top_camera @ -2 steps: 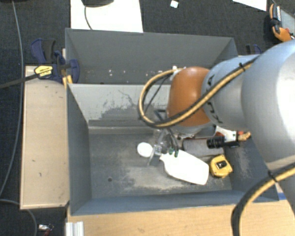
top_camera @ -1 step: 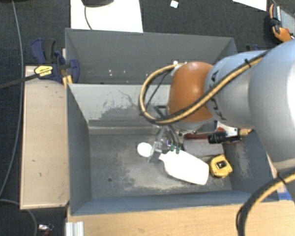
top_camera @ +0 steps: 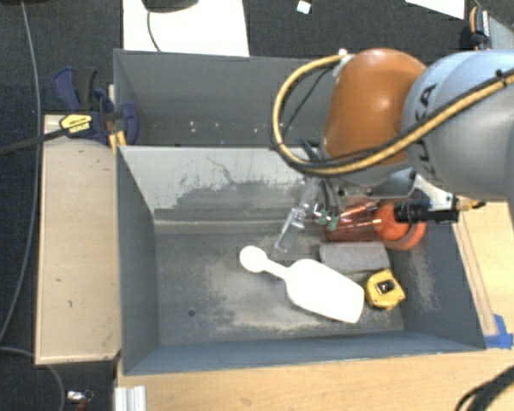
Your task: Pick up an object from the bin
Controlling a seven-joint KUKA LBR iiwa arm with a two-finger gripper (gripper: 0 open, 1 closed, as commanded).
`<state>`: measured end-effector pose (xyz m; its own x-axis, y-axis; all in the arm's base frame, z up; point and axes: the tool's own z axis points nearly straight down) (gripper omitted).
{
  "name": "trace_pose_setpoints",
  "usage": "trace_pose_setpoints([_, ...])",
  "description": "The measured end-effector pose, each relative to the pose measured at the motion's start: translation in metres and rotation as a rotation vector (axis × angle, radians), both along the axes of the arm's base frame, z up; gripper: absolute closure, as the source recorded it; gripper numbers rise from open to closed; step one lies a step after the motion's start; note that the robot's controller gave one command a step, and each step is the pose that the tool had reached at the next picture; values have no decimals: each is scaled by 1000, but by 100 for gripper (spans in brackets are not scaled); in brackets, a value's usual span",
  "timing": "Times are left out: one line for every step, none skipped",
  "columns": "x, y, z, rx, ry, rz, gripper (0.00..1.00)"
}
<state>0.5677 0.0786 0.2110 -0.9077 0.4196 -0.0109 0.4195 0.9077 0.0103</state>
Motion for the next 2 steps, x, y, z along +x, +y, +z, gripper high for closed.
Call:
trace_pose_setpoints([6,-2,-132,-5,13,101,0])
trace_pose_setpoints([-46,7,-72,3,-3,-202,0])
